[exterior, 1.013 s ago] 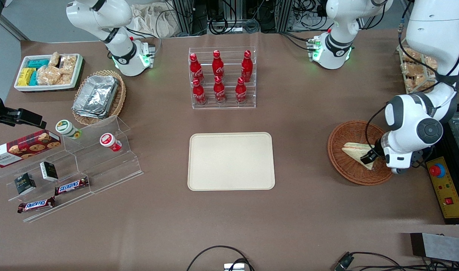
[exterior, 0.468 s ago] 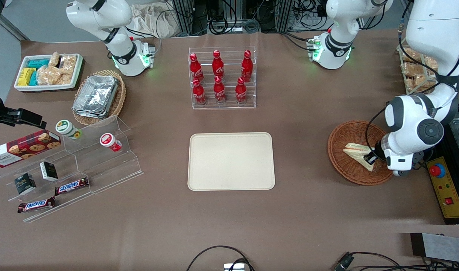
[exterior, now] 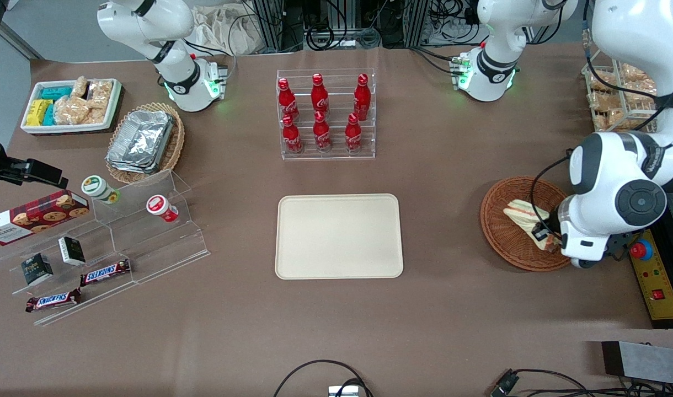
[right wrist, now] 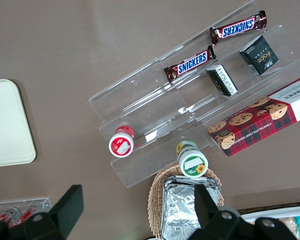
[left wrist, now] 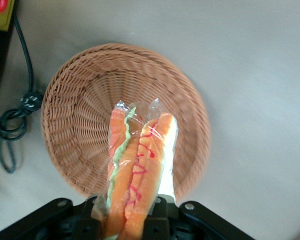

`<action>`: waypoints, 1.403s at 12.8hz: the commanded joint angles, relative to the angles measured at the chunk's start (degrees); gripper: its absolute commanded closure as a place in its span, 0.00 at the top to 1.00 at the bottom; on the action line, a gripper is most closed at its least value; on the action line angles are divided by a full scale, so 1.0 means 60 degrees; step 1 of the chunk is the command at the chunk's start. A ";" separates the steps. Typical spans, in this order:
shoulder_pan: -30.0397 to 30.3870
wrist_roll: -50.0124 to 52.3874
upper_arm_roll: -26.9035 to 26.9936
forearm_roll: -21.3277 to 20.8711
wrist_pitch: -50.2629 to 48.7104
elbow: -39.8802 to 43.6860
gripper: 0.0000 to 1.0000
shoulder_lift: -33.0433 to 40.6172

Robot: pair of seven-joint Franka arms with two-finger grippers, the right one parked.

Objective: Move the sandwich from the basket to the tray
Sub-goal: 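Lift the sandwich and carry it with the left gripper over the cream tray, then lower the sandwich onto the tray and open the left gripper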

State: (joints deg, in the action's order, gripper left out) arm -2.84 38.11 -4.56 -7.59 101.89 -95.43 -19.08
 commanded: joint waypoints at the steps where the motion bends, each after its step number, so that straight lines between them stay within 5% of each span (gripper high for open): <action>1: -0.1163 -0.0346 0.0057 -0.0053 -0.1524 0.2129 0.00 -0.0523; 6: -0.2892 -0.0596 -0.1203 0.0079 -0.0465 0.4097 0.00 -0.2938; 14: -0.4023 -0.0771 -0.1379 0.0035 0.1373 0.4084 0.00 -0.5124; 15: -0.4068 -0.0699 -0.1379 0.0050 0.1373 0.4070 0.26 -0.5154; 16: -0.4068 -0.0698 -0.1379 0.0035 0.1344 0.4055 0.71 -0.5154; 17: -0.4039 -0.0683 -0.1365 0.0035 0.1285 0.4055 1.00 -0.5111; 18: -0.4024 -0.0683 -0.1350 0.0006 0.1241 0.4069 1.00 -0.5024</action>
State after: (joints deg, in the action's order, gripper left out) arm -26.69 34.16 -13.02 -7.04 110.77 -72.86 -49.49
